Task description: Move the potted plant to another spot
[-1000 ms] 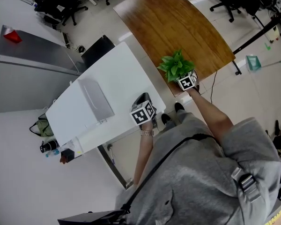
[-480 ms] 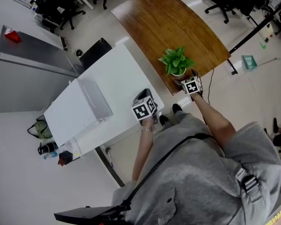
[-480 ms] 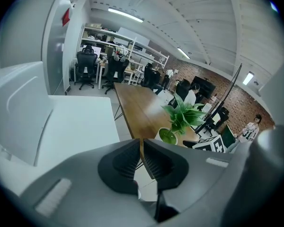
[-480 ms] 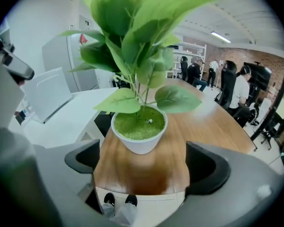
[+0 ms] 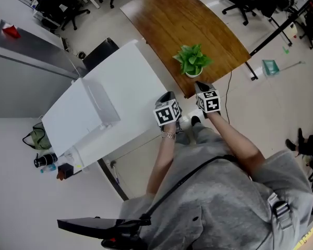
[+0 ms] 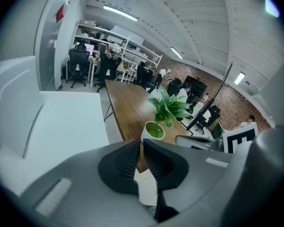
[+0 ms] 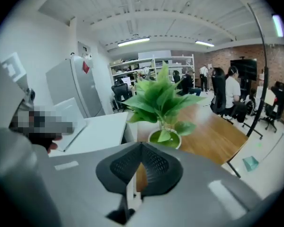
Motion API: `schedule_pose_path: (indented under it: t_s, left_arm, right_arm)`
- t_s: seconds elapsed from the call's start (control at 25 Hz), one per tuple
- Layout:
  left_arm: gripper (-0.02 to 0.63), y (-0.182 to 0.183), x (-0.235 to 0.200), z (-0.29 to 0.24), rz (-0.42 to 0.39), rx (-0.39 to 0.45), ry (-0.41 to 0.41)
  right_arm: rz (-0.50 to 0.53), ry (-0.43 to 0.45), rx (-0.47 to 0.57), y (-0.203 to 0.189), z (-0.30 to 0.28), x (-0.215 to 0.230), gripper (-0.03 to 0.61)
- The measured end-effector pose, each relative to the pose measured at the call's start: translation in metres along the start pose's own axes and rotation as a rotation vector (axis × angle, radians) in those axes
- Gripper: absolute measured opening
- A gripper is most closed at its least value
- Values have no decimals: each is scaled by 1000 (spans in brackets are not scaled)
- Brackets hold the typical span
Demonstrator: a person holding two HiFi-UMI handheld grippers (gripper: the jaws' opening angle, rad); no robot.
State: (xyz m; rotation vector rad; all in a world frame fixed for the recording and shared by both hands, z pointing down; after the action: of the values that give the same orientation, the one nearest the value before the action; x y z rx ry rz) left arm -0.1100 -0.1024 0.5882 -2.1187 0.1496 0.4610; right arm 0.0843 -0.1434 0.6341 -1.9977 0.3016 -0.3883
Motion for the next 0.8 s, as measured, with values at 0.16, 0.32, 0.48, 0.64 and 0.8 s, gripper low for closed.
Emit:
schedule_pose_path:
  t_s: [0.16, 0.32, 0.48, 0.64, 0.8]
  left_arm:
    - [37, -15, 19, 25, -31, 9, 16]
    - [37, -37, 36, 55, -33, 30, 83]
    - [37, -73, 71, 87, -43, 36, 140]
    - [35, -117, 109, 112, -59, -4, 140]
    - [35, -124, 124, 132, -44, -4, 127]
  right_arm:
    - [-25, 119, -22, 16, 11, -37, 3]
    - [-27, 255, -33, 18, 36, -64, 3]
    - [-56, 331, -49, 8, 85, -65, 3]
    - [-84, 399, -102, -15, 130, -59, 3]
    - [-63, 451, -96, -17, 157, -63, 2]
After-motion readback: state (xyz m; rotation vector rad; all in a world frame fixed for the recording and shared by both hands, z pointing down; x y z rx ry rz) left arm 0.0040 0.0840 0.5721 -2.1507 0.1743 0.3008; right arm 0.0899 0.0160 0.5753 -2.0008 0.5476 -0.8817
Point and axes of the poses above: the fingertips, and each gripper's own axes: z backward along the fingers, x to its right, y out of its top, the point moved 9 cm from there along z, backward along the fingers, and after that the axes turned 13 degrees about x, right-handed, at the moved point
